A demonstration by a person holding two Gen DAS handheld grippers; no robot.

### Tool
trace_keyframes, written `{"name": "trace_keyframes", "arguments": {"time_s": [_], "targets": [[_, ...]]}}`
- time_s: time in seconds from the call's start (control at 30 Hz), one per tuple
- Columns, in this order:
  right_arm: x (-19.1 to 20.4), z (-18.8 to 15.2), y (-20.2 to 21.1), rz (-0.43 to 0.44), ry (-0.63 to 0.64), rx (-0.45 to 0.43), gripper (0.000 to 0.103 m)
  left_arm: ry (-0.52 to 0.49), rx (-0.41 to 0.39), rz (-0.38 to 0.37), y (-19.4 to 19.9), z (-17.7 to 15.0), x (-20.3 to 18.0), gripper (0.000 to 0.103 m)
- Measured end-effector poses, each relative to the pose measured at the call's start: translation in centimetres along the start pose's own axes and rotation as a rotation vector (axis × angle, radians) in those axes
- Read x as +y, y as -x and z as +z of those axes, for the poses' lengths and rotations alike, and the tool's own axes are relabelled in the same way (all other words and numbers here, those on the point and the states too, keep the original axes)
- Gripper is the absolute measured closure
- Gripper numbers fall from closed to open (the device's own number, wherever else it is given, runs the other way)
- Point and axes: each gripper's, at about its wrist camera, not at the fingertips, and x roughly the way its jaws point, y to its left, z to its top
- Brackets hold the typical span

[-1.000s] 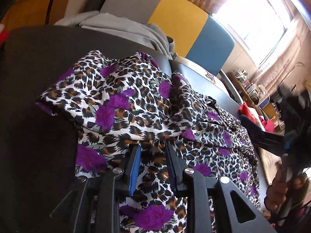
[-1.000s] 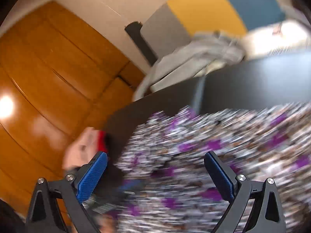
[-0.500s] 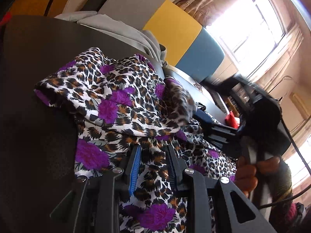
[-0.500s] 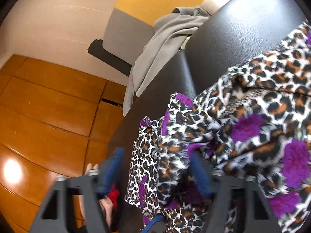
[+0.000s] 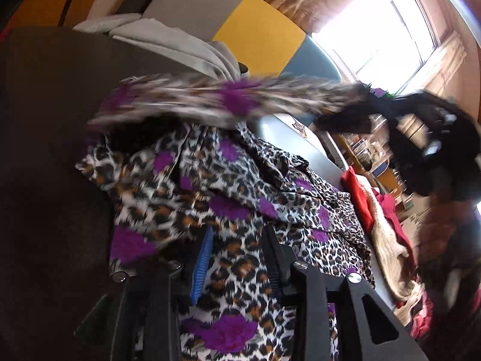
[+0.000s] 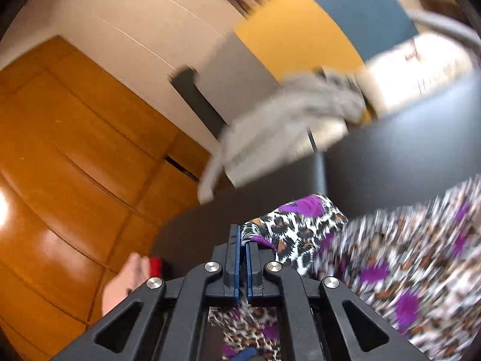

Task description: Fold clothes

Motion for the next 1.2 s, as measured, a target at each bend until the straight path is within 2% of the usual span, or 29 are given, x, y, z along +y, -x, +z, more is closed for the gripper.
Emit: {"name": "trace_keyframes", "arguments": {"time_s": [0.03,0.1,0.13,0.23,0.33,0.37,0.43,0.47,0.5,0.6,0.7,0.73,0.77,0.8,0.83,0.87,0.93,1.0,1.07,1.1,1.2], "targets": [[0.1,0.5,1.4,-0.005,0.025,-0.034,0.099,-0.011,0.006,0.017,-0.2,0.1,0.0,0.068],[-0.6,0.8,4.3,-0.072,0.085,-0.093,0.099,-0.009,0.008,0.022,-0.4,0.2,0.0,0.068],[-2.0,0.4,5.6,-0.089,0.081,-0.091,0.099,-0.005,0.008,0.022,-0.5,0.2,0.1,0.068],[-6.4,-1.8,6.5,-0.163,0.038,-0.03,0.095,0.004,0.007,0.022,-0.8,0.2,0.2,0.068],[-11.5,-4.6,6.5,-0.188,-0.071,0.024,0.095,0.117,0.02,-0.04,-0.6,0.6,1.6,0.068],[-12.9,-5.5,6.6,-0.184,-0.109,0.029,0.093,0.162,0.025,-0.066,-0.6,0.7,2.2,0.067],[-14.8,-6.2,6.9,-0.148,-0.192,0.019,0.076,0.25,0.032,-0.116,-0.4,0.8,3.5,0.066],[-15.5,-6.4,7.2,-0.124,-0.224,0.003,0.06,0.292,0.034,-0.137,-0.4,0.9,4.0,0.066],[-15.8,-6.4,7.3,-0.097,-0.244,-0.019,0.053,0.334,0.035,-0.157,-0.5,1.0,4.5,0.066],[-16.1,-5.8,7.0,-0.071,-0.278,-0.042,0.051,0.461,0.039,-0.217,-0.8,1.2,6.0,0.066],[-16.4,-5.5,6.1,-0.101,-0.331,-0.033,0.049,0.495,0.039,-0.199,-1.4,1.7,6.4,0.066],[-16.7,-5.4,5.7,-0.113,-0.352,-0.034,0.049,0.508,0.042,-0.188,-1.6,1.9,6.5,0.066],[-16.9,-5.4,5.3,-0.125,-0.371,-0.038,0.054,0.523,0.047,-0.177,-1.8,2.1,6.5,0.068],[-17.2,-5.5,5.2,-0.143,-0.378,-0.037,0.066,0.538,0.051,-0.166,-2.0,2.2,6.5,0.071],[-17.3,-5.5,5.1,-0.161,-0.377,-0.031,0.074,0.552,0.059,-0.149,-2.1,2.3,6.6,0.078],[-17.4,-5.4,4.9,-0.177,-0.376,-0.023,0.094,0.555,0.06,-0.131,-2.2,2.5,6.6,0.081],[-16.0,-4.7,6.0,-0.18,-0.317,-0.047,0.096,0.544,0.055,-0.102,-2.0,2.7,6.8,0.088],[-14.1,-3.9,7.8,-0.17,-0.24,-0.087,0.096,0.514,0.046,-0.08,-1.3,2.7,7.2,0.088],[-11.8,-3.4,10.1,-0.156,-0.145,-0.133,0.096,0.511,0.057,-0.095,-1.1,2.3,8.0,0.091],[-11.1,-3.3,10.8,-0.167,-0.108,-0.137,0.096,0.509,0.061,-0.101,-1.0,2.2,8.2,0.091],[-12.2,-4.3,10.8,-0.29,-0.073,-0.074,0.096,0.478,0.073,-0.1,-0.5,1.9,8.1,0.091]]}}
